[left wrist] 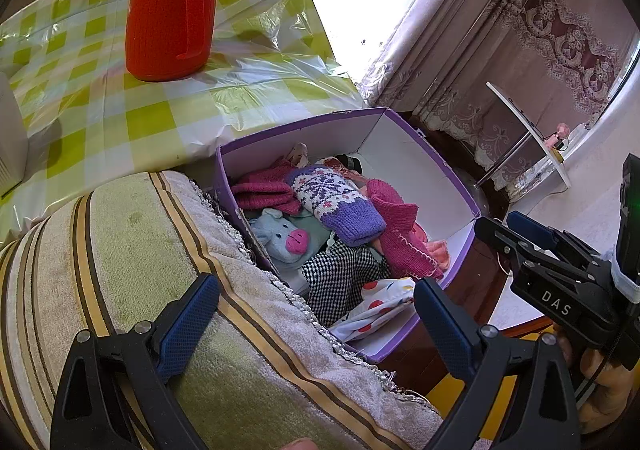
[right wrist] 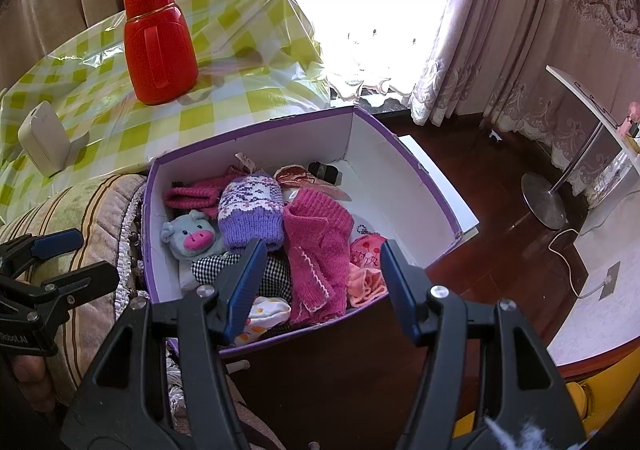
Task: Organize soft objects
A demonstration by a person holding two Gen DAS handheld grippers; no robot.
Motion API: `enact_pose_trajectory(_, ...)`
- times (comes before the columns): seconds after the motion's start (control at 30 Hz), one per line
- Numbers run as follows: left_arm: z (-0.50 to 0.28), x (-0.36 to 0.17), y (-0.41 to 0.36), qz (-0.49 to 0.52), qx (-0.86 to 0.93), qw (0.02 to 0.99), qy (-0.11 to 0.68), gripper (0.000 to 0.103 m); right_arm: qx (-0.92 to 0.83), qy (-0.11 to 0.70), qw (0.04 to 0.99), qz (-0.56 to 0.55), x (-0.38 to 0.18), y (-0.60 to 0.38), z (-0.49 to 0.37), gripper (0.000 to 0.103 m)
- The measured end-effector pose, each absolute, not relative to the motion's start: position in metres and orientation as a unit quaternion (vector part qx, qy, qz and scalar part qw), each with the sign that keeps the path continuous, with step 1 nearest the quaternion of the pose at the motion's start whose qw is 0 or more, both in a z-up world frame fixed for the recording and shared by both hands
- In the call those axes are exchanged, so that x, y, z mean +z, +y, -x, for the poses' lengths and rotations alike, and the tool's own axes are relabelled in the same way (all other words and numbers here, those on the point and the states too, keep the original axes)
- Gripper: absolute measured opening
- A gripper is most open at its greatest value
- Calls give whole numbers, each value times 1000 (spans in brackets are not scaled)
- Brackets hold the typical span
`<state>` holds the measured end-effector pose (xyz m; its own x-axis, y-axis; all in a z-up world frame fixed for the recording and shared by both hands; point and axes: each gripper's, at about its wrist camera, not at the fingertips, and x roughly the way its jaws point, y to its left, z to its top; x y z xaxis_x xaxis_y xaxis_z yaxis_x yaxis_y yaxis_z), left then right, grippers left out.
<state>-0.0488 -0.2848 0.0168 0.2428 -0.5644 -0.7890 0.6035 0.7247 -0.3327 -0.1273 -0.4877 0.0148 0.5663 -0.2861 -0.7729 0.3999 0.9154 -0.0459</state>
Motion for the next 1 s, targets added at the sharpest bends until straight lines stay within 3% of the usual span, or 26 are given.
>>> enact_pose_trajectory(1.0,48,16,-285,-19,-370,788,492,99,-190,428,881,-72,12,-492,126,63)
